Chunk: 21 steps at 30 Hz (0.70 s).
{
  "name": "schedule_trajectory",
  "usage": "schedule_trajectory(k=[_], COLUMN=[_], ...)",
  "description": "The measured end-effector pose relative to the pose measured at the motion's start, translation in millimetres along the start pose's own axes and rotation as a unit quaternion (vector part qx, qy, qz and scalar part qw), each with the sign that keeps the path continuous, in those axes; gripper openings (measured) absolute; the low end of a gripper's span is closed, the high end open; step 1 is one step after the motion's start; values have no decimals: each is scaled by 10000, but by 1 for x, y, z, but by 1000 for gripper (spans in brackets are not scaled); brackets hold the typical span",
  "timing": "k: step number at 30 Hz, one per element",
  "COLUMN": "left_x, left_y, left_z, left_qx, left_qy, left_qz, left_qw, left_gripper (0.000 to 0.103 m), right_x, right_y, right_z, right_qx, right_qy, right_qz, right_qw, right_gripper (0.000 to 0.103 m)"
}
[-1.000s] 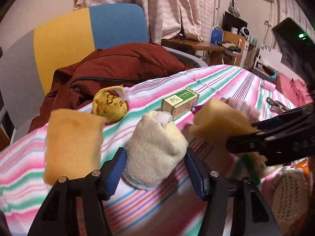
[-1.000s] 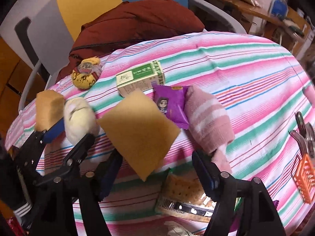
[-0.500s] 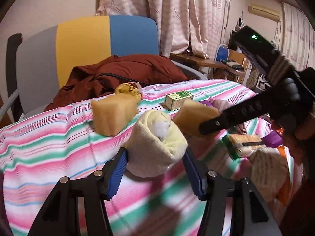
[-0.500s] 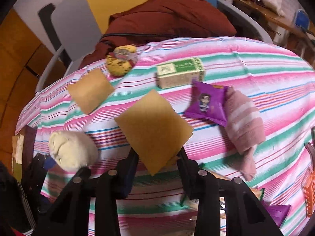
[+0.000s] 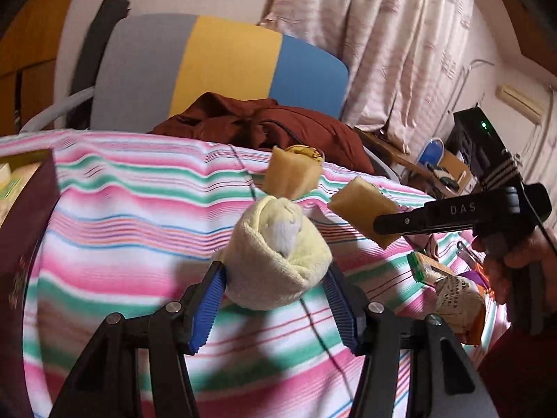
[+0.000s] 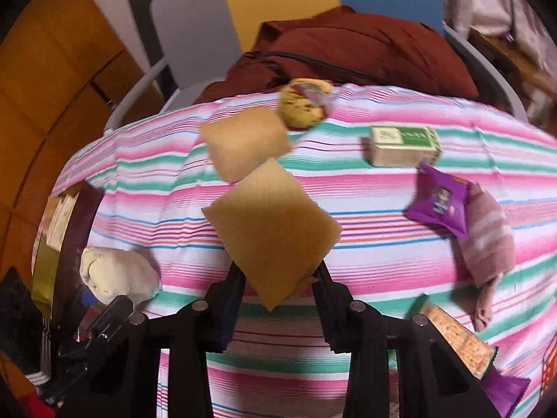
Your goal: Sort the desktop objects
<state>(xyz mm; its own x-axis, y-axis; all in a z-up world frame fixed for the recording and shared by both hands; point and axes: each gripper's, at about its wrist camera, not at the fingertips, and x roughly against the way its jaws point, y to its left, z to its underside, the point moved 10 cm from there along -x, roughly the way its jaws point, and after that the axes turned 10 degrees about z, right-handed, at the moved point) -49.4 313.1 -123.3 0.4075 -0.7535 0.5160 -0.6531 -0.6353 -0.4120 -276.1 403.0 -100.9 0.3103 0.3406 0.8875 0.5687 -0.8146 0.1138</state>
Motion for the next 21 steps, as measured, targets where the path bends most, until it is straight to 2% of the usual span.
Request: schedule_trajectory(k=[7,13,17,21], left_x=[10,30,48,64], left_y=[5,17,17,6], left_z=[8,19,26,34], left_qx=[185,534,680,433], left_qy=[-5,-20,-112,-122], left_qz=[47,82,215,278], left_qw=[9998,9985,9974,9986], left_gripper=[58,58,58,58], right_x=[-4,5,19,31], right_y=[33,67,85,99], right_z=[9,27,37,47], right_qx=[600,957,971,807], right_qy=[-53,-44,-85,-75], right_qz=[-62,-163,-267,-442], right_qw=[9982,9953,9949,9957], right_gripper=[39,38,38,38])
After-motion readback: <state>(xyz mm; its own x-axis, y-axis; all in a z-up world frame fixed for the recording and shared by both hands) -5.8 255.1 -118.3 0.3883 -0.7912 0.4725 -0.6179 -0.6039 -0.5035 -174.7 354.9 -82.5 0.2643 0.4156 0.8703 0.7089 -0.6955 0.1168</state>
